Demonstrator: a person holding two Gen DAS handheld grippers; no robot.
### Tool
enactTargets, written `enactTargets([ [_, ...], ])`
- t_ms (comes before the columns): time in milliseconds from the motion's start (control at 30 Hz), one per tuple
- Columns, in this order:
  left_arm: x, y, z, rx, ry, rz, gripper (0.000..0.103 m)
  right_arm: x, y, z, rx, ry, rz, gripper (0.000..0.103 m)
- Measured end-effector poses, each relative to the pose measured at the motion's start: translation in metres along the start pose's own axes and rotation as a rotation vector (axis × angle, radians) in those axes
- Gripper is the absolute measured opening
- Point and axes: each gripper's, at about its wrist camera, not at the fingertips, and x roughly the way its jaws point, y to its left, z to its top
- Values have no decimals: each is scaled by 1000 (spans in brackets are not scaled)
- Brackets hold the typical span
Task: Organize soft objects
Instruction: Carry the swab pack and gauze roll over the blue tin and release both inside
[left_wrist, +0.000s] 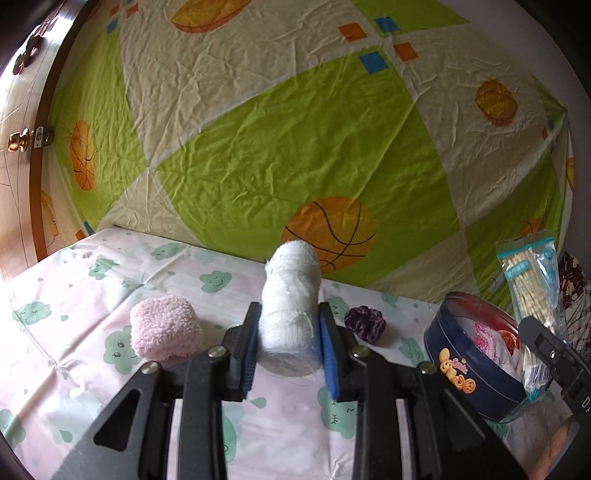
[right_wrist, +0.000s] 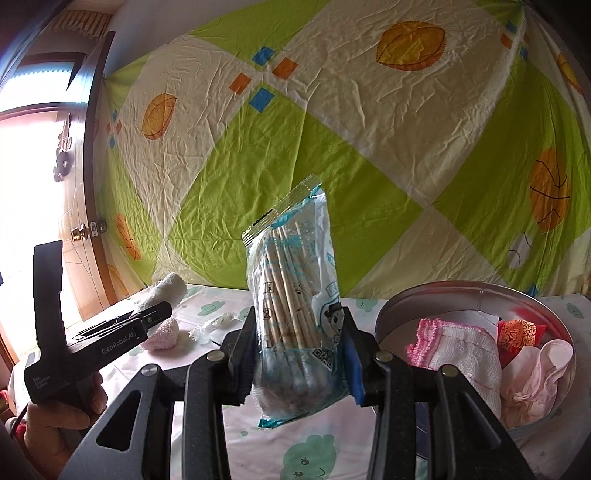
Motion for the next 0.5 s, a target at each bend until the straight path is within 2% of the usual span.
enactTargets([
  [500,2,-31,-10,25,30,1,28,-7,-25,-1,14,5,-17,42],
])
